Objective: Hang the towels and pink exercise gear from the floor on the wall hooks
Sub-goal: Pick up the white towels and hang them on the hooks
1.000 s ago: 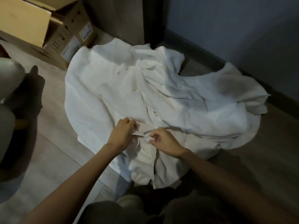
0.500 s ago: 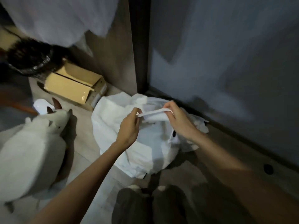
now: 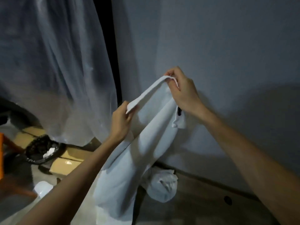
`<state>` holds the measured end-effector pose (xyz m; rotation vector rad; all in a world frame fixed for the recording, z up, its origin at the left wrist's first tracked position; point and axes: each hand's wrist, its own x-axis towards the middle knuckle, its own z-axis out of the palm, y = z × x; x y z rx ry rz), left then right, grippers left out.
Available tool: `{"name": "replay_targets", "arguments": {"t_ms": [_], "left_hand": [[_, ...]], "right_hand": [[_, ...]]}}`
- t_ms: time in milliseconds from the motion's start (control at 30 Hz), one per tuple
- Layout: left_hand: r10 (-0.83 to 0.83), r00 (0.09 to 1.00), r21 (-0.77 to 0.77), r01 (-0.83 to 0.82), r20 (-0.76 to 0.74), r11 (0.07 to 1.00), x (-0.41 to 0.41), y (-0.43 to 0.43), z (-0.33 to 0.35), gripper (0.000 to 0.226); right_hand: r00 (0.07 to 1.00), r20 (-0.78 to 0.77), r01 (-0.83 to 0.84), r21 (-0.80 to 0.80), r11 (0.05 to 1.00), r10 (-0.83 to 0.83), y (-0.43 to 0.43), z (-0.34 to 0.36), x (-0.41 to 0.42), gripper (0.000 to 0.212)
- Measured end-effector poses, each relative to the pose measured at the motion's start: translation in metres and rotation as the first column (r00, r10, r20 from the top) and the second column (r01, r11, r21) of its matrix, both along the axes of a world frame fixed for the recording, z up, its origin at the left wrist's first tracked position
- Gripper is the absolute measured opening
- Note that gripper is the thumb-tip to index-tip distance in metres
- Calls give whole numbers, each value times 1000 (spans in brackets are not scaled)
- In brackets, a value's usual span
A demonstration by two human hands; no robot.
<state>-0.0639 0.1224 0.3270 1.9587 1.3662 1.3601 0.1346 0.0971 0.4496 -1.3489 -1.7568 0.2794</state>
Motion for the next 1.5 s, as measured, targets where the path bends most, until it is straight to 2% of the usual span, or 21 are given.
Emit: {"name": "replay_targets", "arguments": {"t_ms": [167,300,467,600,633,667,700,733,767,800,833,900,967,1100,1200,1267,1300,1367,1433,1467,1500], "left_hand": [[67,996,-63,-71,-58,996,19,16,67,10],[-21,999,124,15,44,992,65,16,178,24],[-113,988,337,72,102,939,112,-5,312,22],[-103,984,514,13,148,858,136,-27,315,16],[-88,993,516,34,79,856,145,-29,296,15],[-69,996,460,88,-59,884,154,-30,271,16],[-67,968,338,149,-243,929,162,-26,239,17],[-75,911,194,166,-405,967,166,-23,210,19],[-80,877,100,144,-474,985,167,-21,187,22],[-79,888,59,118,-454,991,167,-19,173,26],[-73,924,52,99,-374,994,167,-17,168,28],[-49,981,120,73,-187,990,176,-17,185,30],[-97,994,131,102,-49,986,185,-18,216,33],[-218,969,-65,226,116,972,197,-16,247,38],[-323,919,-223,371,225,901,215,-19,250,31],[-344,881,-258,433,325,864,229,-25,253,33],[-340,857,-266,457,386,849,235,-28,255,34],[-321,807,-262,491,496,831,243,-32,261,31],[-320,759,-251,529,567,811,245,-36,268,29],[-344,725,-234,567,597,790,245,-39,270,28],[-379,691,-211,608,615,765,245,-42,272,27]], "right_hand": [[986,54,148,172,974,-159,-34,76,39,13],[934,-145,355,304,884,-325,-52,137,75,17],[893,-323,436,451,779,-314,-71,216,115,15],[863,-406,503,646,575,-299,-99,217,134,12],[853,-387,521,658,544,-350,-101,195,142,13],[838,-295,534,620,575,-459,-101,164,151,16],[813,-95,543,481,689,-574,-101,131,161,19],[789,175,541,254,801,-589,-101,98,173,20],[768,361,544,68,836,-529,-103,76,184,20],[760,402,549,23,836,-511,-107,68,192,20],[762,337,568,64,821,-553,-109,74,198,21],[751,157,594,264,760,-641,-108,104,203,23],[767,100,571,345,745,-634,-104,134,204,23],[775,157,567,253,784,-612,-100,148,210,17],[833,306,463,69,884,-461,-107,139,197,47],[869,311,410,-15,912,-385,-117,122,179,71],[871,272,424,9,906,-410,-123,110,170,78],[875,85,472,63,879,-476,-132,83,156,73],[901,-181,383,-90,919,-393,-137,64,142,63],[907,-256,296,-180,938,-335,-137,57,136,63],[918,-245,259,-226,939,-312,-135,50,132,64]]}}
